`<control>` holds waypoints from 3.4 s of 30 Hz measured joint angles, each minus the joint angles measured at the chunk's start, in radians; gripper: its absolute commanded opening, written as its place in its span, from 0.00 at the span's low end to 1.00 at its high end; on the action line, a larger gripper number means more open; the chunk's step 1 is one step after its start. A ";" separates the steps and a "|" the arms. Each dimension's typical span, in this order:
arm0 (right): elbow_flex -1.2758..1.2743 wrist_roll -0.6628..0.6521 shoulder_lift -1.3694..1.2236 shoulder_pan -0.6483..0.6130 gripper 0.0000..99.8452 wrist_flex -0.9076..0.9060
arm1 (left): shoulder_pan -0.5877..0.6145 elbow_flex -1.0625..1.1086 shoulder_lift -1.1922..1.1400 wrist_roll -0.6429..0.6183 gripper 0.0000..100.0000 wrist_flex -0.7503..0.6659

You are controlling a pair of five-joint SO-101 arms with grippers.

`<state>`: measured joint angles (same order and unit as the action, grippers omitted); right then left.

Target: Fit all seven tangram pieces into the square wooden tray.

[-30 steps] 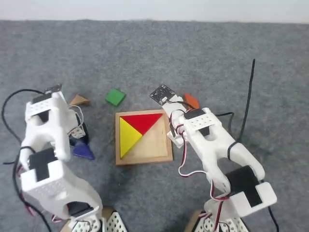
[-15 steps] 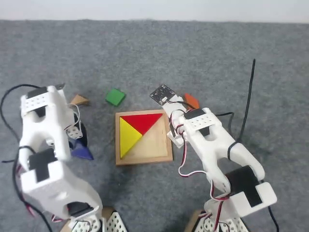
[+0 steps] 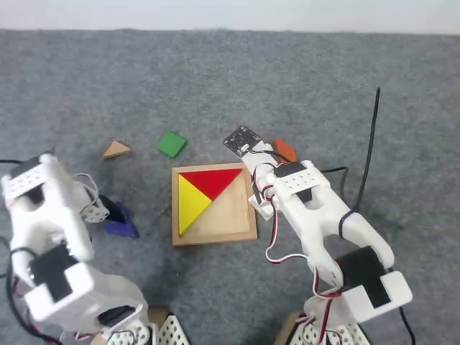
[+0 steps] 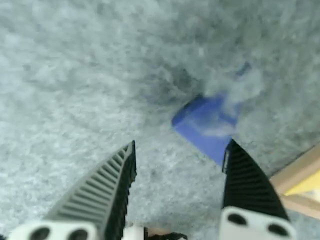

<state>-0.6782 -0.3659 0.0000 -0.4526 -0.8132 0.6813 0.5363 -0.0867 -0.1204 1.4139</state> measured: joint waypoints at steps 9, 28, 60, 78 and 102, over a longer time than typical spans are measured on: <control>0.000 0.000 0.000 0.000 0.16 0.000 | -0.078 -0.089 -0.229 -0.052 0.28 -0.029; 0.000 0.000 0.000 0.000 0.16 0.000 | -0.061 -0.057 -0.144 -0.012 0.28 -0.089; 0.000 0.000 0.000 0.000 0.16 0.000 | -0.158 -0.058 -0.184 -0.038 0.20 -0.097; 0.000 0.000 0.000 0.000 0.16 -0.006 | -0.178 -0.055 -0.183 -0.038 0.11 -0.106; 0.000 0.000 0.000 0.000 0.16 -0.006 | -0.184 0.250 0.259 -0.064 0.12 -0.196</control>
<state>-0.6782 -0.3659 0.0000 -0.4526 -0.8193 0.4971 0.7864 0.1726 -0.1849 1.2175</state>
